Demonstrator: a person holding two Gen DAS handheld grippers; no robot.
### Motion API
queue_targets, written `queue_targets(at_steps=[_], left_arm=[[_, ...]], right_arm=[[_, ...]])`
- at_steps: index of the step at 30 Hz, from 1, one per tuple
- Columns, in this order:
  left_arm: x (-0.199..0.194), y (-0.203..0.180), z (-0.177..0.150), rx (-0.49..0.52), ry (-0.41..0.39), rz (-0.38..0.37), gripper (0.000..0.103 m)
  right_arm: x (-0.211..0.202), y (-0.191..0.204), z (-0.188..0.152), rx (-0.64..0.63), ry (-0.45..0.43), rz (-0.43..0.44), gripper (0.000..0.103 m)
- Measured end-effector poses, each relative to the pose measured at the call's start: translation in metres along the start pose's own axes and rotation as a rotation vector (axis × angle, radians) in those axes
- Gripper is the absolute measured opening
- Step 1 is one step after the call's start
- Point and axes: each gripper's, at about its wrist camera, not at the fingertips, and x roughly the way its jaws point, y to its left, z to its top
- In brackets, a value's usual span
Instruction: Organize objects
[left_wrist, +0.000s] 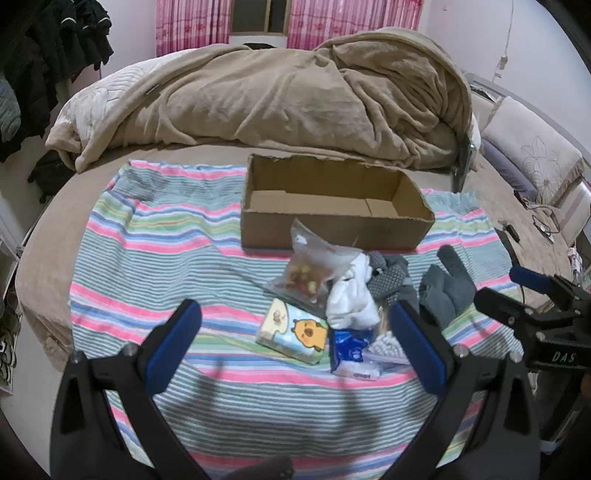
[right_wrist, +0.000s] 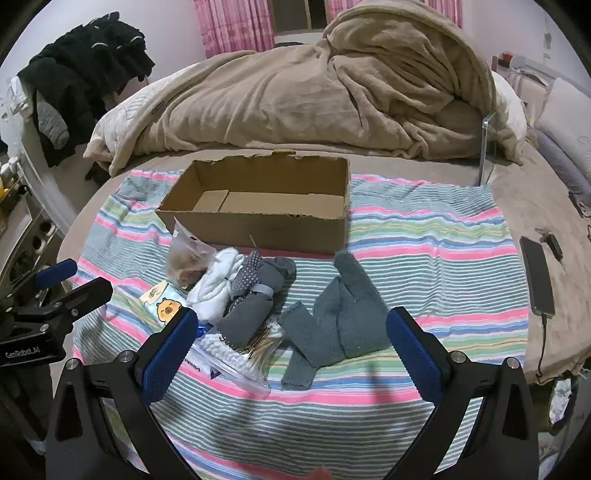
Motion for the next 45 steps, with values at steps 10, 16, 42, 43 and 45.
queue_targets(at_steps=[10, 16, 42, 43, 45], left_arm=[[-0.0012, -0.0068, 0.0017, 0.028, 0.007, 0.0, 0.102], [-0.0014, -0.0097, 0.002, 0.035, 0.008, -0.017, 0.102], [-0.0032, -0.0054, 0.0027, 0.013, 0.016, -0.052, 0.102], [-0.0031, -0.005, 0.0026, 0.012, 0.016, -0.051, 0.102], [-0.0032, -0.0044, 0.0019, 0.01, 0.017, -0.05, 0.102]], right_arm=[[0.001, 0.0039, 0.0007, -0.02, 0.004, 0.001, 0.103], [0.0024, 0.0053, 0.0003, -0.014, 0.008, -0.004, 0.103], [-0.0001, 0.003, 0.0, -0.005, 0.01, -0.002, 0.103], [-0.0001, 0.0029, 0.0, -0.004, 0.01, -0.002, 0.103], [-0.0005, 0.0029, -0.0003, -0.002, 0.009, -0.003, 0.103]])
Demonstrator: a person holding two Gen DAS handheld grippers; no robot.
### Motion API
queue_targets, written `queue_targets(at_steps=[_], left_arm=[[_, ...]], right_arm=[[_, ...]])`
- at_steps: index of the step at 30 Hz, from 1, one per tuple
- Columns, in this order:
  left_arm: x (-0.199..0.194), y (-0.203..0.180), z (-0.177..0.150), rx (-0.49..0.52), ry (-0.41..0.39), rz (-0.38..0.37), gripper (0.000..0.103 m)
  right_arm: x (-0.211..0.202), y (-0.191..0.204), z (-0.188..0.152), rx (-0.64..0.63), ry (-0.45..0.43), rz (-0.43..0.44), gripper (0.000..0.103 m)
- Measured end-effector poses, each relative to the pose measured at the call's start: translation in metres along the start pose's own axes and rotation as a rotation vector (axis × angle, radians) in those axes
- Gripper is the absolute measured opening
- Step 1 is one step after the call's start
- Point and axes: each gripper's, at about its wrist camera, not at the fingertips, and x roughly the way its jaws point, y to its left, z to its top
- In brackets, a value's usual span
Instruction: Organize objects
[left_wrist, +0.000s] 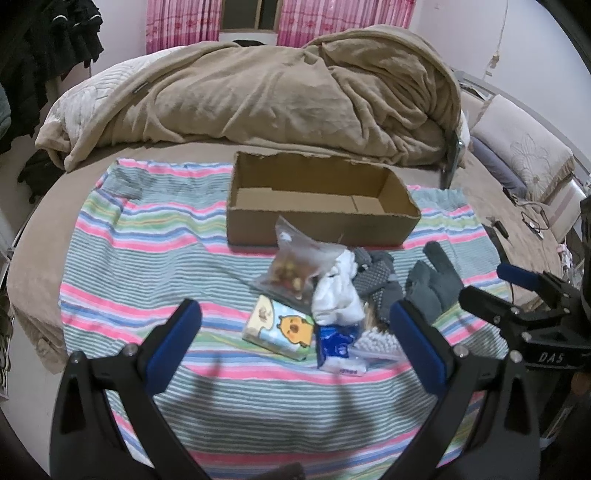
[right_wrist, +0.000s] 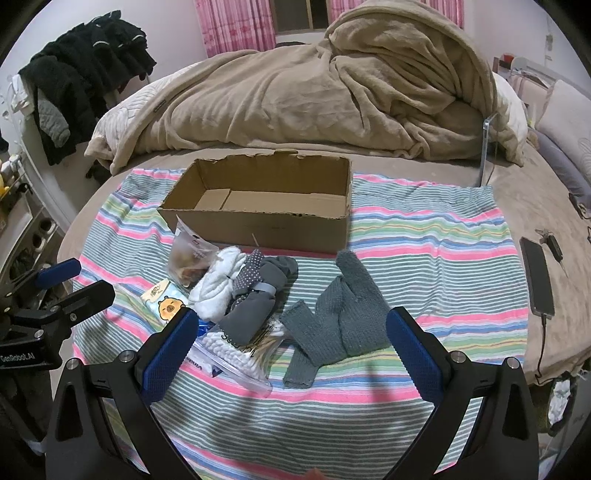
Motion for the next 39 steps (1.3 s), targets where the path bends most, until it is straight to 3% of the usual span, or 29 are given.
queue_targets(at_steps=[39], left_arm=[[-0.0048, -0.0015, -0.0087, 0.021, -0.001, -0.013, 0.102]], right_arm=[[-0.005, 0.0003, -0.0056, 0.016, 0.004, 0.011, 0.103]])
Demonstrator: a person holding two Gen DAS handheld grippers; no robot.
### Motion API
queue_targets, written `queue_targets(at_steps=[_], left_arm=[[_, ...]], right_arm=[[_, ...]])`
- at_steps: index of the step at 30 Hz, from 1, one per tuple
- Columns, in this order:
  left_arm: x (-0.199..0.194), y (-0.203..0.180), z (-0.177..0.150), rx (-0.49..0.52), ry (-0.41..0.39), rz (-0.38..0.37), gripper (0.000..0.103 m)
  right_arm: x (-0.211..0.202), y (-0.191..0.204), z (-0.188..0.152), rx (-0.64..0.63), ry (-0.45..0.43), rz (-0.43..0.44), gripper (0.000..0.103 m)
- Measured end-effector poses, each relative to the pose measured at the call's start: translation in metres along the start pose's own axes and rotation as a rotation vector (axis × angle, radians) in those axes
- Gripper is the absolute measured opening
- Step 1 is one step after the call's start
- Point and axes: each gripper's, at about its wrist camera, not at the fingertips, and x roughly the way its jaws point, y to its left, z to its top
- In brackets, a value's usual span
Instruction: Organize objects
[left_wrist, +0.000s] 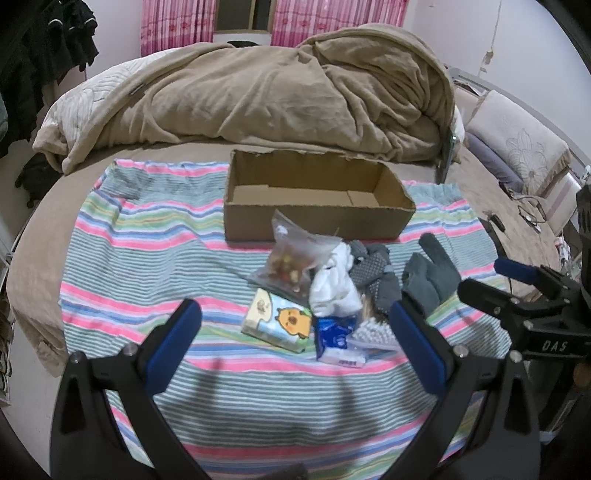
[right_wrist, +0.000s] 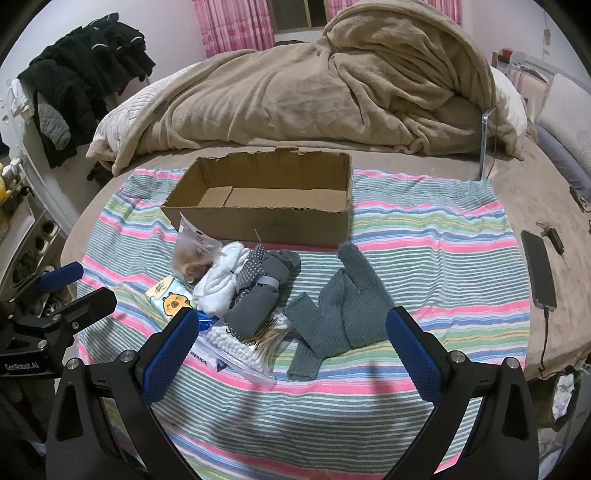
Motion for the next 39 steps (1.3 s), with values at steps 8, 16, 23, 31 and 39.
queue_targets(at_steps=[8, 16, 23, 31, 39], left_arm=[[0.001, 0.001, 0.0, -0.004, 0.005, -0.008, 0.102], [0.01, 0.004, 0.002, -0.005, 0.019, -0.008, 0.102], [0.029, 0.011, 0.001, -0.01, 0.051, 0.001, 0.102], [0.065, 0.016, -0.007, 0.007, 0.126, 0.007, 0.102], [0.098, 0.019, -0.015, 0.01, 0.192, 0.011, 0.102]], right_arm=[[0.001, -0.001, 0.0, 0.001, 0.0, 0.0, 0.103], [0.005, -0.007, 0.002, 0.009, 0.006, -0.005, 0.103], [0.019, -0.02, 0.004, 0.027, 0.029, -0.025, 0.103], [0.043, -0.039, 0.002, 0.054, 0.072, -0.064, 0.103], [0.071, -0.053, -0.001, 0.073, 0.123, -0.083, 0.099]])
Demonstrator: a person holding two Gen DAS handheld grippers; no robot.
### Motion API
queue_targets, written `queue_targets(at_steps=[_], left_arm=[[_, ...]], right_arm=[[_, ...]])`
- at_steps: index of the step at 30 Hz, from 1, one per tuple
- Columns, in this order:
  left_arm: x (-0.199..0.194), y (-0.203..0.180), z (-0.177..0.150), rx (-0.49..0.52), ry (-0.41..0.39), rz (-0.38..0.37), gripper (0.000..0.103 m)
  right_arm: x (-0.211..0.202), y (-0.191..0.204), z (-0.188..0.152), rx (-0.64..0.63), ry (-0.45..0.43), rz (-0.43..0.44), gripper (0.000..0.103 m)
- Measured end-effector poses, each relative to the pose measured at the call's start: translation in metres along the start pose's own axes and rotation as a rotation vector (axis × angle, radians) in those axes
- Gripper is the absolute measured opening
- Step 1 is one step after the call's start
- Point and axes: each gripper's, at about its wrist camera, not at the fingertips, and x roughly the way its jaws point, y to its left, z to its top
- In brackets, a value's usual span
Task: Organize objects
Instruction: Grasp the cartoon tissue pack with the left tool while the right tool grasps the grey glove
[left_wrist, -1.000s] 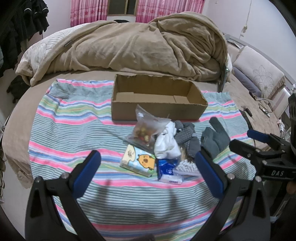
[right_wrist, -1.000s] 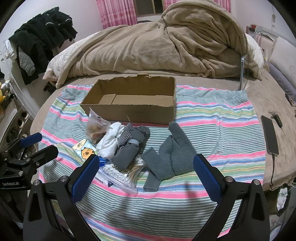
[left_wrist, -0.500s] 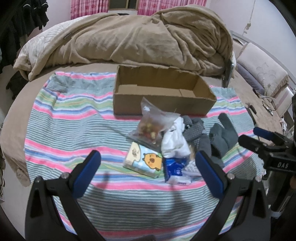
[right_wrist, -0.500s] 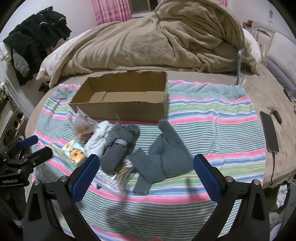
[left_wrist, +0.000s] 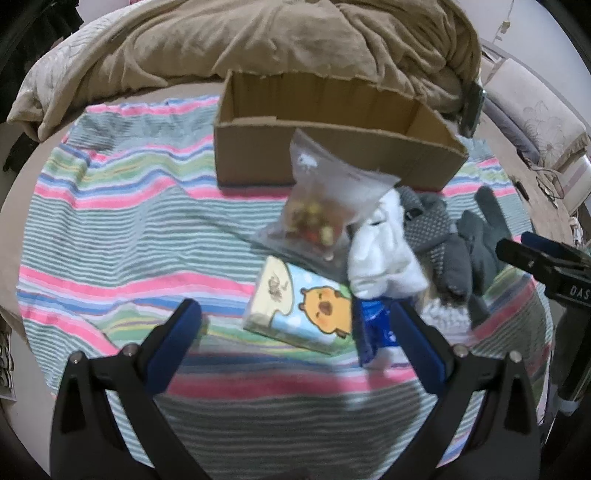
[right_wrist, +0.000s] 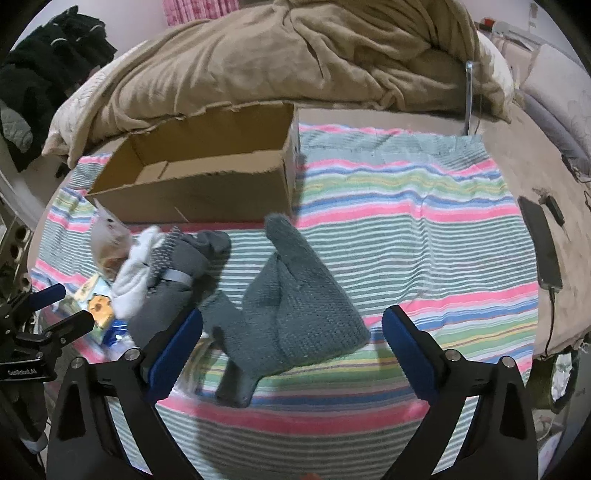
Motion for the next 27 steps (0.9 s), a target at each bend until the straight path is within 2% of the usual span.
queue_targets(at_steps=[6, 8, 10, 12, 14, 16, 22, 25, 26, 27], left_arm=[[0.018, -0.004, -0.002, 0.021, 0.035, 0.008, 0.102], [0.021, -0.003, -0.002, 0.024, 0.041, 0.013, 0.102], [0.023, -0.004, -0.003, 0.035, 0.04, 0.02, 0.101], [0.026, -0.004, -0.004, 0.047, 0.039, 0.033, 0.095], [0.026, -0.002, -0.004, 0.042, 0.039, 0.033, 0.089], [0.025, -0.001, -0.005, 0.054, 0.035, 0.043, 0.086], [0.027, -0.004, -0.01, 0.1, 0.038, 0.069, 0.084], [0.024, -0.006, -0.011, 0.114, 0.024, 0.06, 0.066], [0.022, -0.006, -0.011, 0.116, 0.019, 0.061, 0.066], [0.02, -0.005, -0.011, 0.115, 0.014, 0.055, 0.066]], right_arm=[[0.017, -0.006, 0.0, 0.012, 0.025, -0.001, 0.095], [0.022, -0.007, 0.001, 0.01, 0.037, 0.009, 0.084], [0.026, -0.007, 0.0, 0.005, 0.045, 0.011, 0.079], [0.027, -0.007, 0.0, 0.001, 0.043, 0.02, 0.076], [0.028, -0.007, 0.0, -0.002, 0.042, 0.024, 0.067], [0.028, -0.006, -0.001, -0.009, 0.043, 0.025, 0.062], [0.029, -0.006, -0.004, -0.014, 0.041, 0.032, 0.053], [0.024, -0.006, -0.004, -0.023, 0.021, 0.043, 0.043], [0.021, -0.007, -0.003, -0.025, 0.014, 0.045, 0.036], [0.019, -0.007, -0.002, -0.027, 0.008, 0.048, 0.036]])
